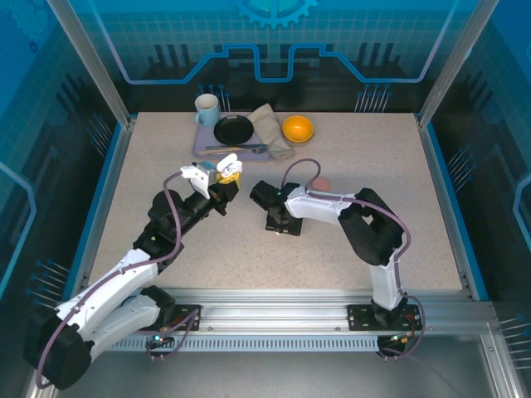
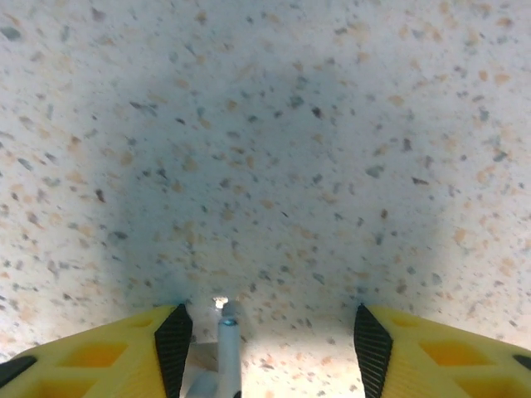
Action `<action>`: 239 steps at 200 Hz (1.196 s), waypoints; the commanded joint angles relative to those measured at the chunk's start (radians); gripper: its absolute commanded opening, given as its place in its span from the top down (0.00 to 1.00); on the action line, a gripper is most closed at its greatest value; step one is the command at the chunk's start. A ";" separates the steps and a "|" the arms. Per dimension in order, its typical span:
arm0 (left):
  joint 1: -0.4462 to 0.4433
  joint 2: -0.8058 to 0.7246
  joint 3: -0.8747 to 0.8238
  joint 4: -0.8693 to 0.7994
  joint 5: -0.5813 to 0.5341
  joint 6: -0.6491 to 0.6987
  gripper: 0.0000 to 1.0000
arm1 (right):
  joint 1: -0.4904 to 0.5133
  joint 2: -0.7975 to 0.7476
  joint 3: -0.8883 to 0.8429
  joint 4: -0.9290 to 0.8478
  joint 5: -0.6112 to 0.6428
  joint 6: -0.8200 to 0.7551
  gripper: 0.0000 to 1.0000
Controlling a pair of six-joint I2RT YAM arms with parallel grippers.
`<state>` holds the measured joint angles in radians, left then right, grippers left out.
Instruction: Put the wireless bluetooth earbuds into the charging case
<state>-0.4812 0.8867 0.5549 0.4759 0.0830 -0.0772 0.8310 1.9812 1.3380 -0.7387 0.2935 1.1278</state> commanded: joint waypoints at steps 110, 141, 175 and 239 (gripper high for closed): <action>0.008 -0.038 0.007 0.008 -0.011 0.005 1.00 | 0.015 -0.289 -0.217 0.080 0.025 -0.190 0.42; 0.008 -0.033 0.016 -0.002 -0.012 0.007 1.00 | 0.020 -0.291 -0.254 0.166 0.028 -0.486 0.43; 0.007 -0.021 0.034 -0.012 -0.008 0.007 1.00 | 0.006 -0.258 -0.245 0.182 -0.083 -0.647 0.47; 0.007 -0.016 0.064 -0.041 -0.009 0.017 1.00 | 0.017 -0.212 -0.277 0.172 -0.046 -0.625 0.55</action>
<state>-0.4812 0.8696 0.5671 0.4294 0.0826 -0.0765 0.8379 1.7653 1.0859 -0.5735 0.2535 0.5209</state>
